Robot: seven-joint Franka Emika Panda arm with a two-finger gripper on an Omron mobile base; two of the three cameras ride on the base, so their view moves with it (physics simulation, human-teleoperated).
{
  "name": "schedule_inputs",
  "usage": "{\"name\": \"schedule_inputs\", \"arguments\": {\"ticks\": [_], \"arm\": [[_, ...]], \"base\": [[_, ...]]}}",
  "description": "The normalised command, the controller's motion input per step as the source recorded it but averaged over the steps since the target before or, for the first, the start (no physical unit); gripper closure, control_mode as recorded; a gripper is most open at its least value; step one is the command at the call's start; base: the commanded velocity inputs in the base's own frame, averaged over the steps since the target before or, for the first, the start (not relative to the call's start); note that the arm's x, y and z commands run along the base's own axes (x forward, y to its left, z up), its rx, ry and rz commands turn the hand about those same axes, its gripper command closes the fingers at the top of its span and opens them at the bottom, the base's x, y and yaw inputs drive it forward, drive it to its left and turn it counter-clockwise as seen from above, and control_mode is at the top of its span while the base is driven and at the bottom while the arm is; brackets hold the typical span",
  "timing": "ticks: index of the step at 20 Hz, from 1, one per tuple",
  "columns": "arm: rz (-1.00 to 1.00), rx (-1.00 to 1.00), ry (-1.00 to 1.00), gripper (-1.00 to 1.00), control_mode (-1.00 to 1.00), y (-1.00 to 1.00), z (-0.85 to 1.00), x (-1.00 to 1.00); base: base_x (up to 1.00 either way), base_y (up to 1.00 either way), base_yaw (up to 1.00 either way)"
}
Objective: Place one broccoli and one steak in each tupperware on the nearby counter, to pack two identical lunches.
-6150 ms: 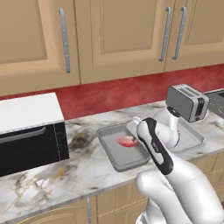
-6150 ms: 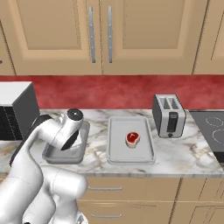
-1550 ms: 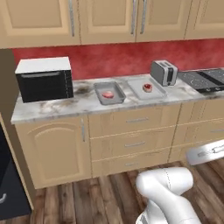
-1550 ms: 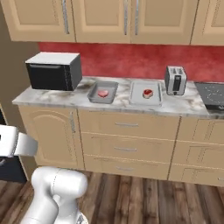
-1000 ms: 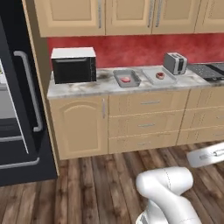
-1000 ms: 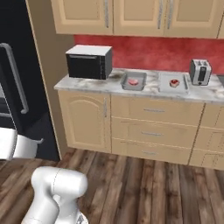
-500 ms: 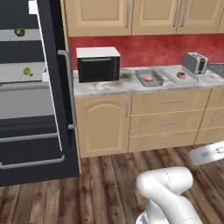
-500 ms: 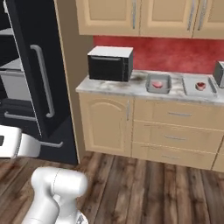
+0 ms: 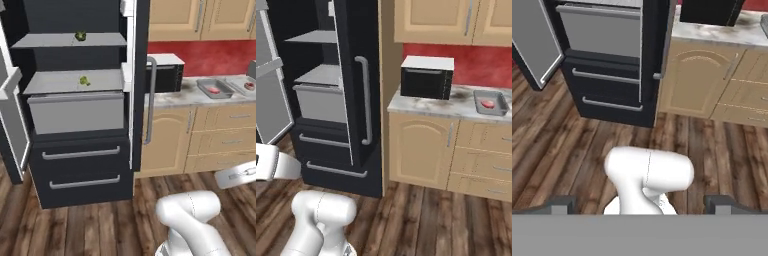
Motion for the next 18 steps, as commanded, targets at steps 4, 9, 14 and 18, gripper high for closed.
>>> {"name": "schedule_inputs", "arguments": {"ticks": [4,9,14,18], "arm": [[0.0,0.0,0.0,-1.0,1.0,0.0,0.0,0.0],[0.0,0.0,0.0,-1.0,1.0,0.0,0.0,0.0],[0.0,0.0,0.0,-1.0,1.0,0.0,0.0,0.0],[0.0,0.0,0.0,-1.0,1.0,0.0,0.0,0.0]], "base": [[0.46,1.0,0.05],[0.44,1.0,0.0],[0.36,0.67,-0.01],[0.28,0.08,-0.08]]}}
